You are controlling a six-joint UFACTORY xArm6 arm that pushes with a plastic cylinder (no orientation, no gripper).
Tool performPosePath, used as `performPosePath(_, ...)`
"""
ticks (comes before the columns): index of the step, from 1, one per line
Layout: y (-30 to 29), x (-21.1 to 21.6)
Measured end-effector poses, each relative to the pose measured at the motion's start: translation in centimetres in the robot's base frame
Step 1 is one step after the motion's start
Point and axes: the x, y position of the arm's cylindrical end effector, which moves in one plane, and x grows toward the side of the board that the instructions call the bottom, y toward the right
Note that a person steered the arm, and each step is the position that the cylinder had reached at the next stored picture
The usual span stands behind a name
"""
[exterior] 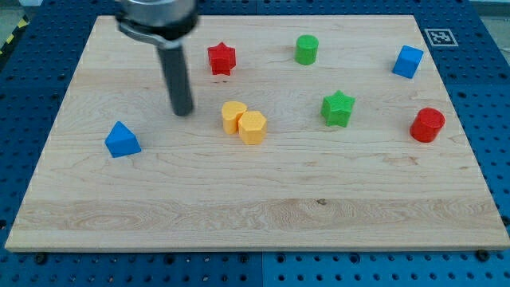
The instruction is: Push the red star into the red circle
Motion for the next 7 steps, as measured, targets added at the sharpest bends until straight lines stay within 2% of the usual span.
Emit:
performPosePath(1, -4.3, -6.0)
performPosePath(2, -1.8, -9.9)
performPosePath(3, 5.4, -9.9)
performPosePath(4, 15.0, -9.5)
performPosePath(5, 19.7, -9.3)
performPosePath(6, 19.6, -9.3)
performPosePath(7, 23.6, -6.7)
